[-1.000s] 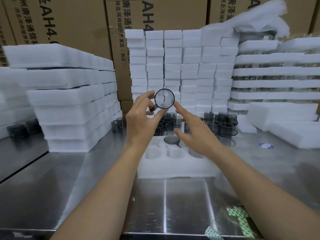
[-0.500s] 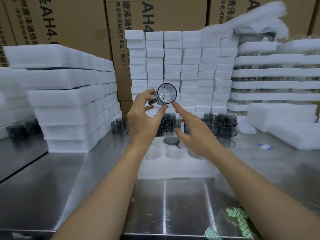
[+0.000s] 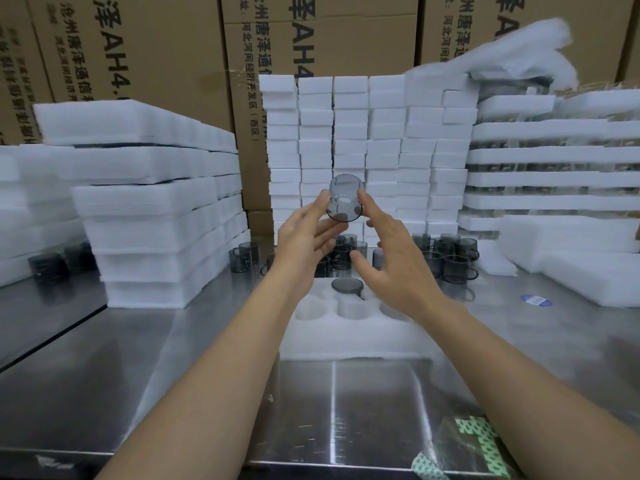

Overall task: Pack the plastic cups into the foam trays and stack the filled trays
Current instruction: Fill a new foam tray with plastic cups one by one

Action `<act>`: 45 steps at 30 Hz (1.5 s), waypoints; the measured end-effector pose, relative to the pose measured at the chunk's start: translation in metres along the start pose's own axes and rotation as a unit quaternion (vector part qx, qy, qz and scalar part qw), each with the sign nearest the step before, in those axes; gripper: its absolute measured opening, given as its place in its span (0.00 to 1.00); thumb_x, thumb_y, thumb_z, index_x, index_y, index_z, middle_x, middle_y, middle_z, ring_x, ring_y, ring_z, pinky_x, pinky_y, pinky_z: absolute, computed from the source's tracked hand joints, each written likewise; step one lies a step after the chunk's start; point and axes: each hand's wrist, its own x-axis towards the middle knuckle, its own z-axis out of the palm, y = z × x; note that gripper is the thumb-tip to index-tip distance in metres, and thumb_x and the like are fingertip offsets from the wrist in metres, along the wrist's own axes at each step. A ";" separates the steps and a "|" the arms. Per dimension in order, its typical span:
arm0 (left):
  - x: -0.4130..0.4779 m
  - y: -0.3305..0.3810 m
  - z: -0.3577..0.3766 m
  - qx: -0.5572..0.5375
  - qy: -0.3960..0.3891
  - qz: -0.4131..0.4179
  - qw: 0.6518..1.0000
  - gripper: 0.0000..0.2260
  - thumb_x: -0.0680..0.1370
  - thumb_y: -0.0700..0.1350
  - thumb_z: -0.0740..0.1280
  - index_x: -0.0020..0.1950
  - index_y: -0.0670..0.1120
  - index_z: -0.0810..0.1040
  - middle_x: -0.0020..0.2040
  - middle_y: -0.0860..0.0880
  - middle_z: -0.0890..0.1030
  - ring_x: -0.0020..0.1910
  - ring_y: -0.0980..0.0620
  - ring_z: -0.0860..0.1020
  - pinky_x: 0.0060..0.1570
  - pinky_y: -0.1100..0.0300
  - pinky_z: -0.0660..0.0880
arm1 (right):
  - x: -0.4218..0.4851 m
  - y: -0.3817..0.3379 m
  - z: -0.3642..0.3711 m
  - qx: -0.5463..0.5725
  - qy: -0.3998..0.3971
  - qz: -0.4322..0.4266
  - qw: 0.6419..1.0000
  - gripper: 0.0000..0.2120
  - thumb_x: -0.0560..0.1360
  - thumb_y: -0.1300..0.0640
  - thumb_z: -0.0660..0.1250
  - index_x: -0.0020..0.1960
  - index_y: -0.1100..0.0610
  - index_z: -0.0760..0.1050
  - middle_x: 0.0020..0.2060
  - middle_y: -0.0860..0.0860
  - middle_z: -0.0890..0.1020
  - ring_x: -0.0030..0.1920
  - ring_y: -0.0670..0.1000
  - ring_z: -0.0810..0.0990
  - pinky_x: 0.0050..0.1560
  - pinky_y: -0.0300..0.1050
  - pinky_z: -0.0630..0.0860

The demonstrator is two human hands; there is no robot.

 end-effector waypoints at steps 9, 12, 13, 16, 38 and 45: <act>0.004 -0.008 -0.002 0.019 0.005 -0.074 0.997 0.31 0.72 0.70 0.76 0.61 0.46 0.84 0.51 0.45 0.90 0.43 0.52 0.88 0.40 0.62 0.82 | 0.002 -0.004 0.007 0.057 0.010 0.025 0.998 0.41 0.77 0.47 0.66 0.83 0.30 0.48 0.56 0.35 0.73 0.59 0.44 0.74 0.50 0.40 0.70; 0.003 -0.007 -0.003 0.020 0.002 -0.082 0.996 0.31 0.72 0.70 0.76 0.60 0.46 0.83 0.51 0.45 0.90 0.44 0.52 0.88 0.41 0.62 0.83 | 0.002 -0.008 0.006 0.072 0.010 0.029 0.997 0.39 0.79 0.46 0.67 0.82 0.29 0.50 0.56 0.37 0.74 0.57 0.44 0.74 0.50 0.43 0.72; 0.003 -0.007 -0.002 0.022 0.000 -0.079 0.997 0.30 0.72 0.70 0.76 0.60 0.46 0.84 0.52 0.45 0.90 0.45 0.52 0.89 0.42 0.61 0.83 | 0.002 -0.009 0.006 0.092 0.015 0.039 0.995 0.38 0.80 0.46 0.68 0.82 0.29 0.52 0.56 0.38 0.75 0.57 0.44 0.75 0.50 0.43 0.74; 0.000 -0.006 0.000 0.050 -0.016 -0.055 0.997 0.26 0.73 0.68 0.77 0.59 0.49 0.86 0.53 0.46 0.90 0.50 0.51 0.89 0.49 0.58 0.80 | 0.005 -0.014 0.006 0.213 0.047 0.123 0.968 0.36 0.81 0.43 0.72 0.82 0.33 0.57 0.61 0.41 0.78 0.54 0.40 0.80 0.54 0.42 0.79; -0.002 -0.015 -0.010 0.538 -0.010 0.400 0.742 0.28 0.76 0.44 0.77 0.75 0.58 0.77 0.67 0.59 0.81 0.66 0.55 0.76 0.60 0.57 0.76 | 0.005 -0.008 -0.010 0.133 0.105 0.136 0.976 0.27 0.76 0.50 0.78 0.70 0.36 0.71 0.57 0.40 0.77 0.53 0.45 0.77 0.55 0.50 0.80; -0.001 -0.008 -0.012 0.360 -0.068 0.277 0.888 0.26 0.77 0.50 0.81 0.72 0.59 0.76 0.67 0.67 0.81 0.70 0.66 0.76 0.49 0.67 0.76 | 0.006 -0.010 -0.017 0.206 0.057 0.148 0.966 0.27 0.79 0.45 0.75 0.73 0.30 0.70 0.66 0.36 0.73 0.61 0.37 0.75 0.52 0.32 0.77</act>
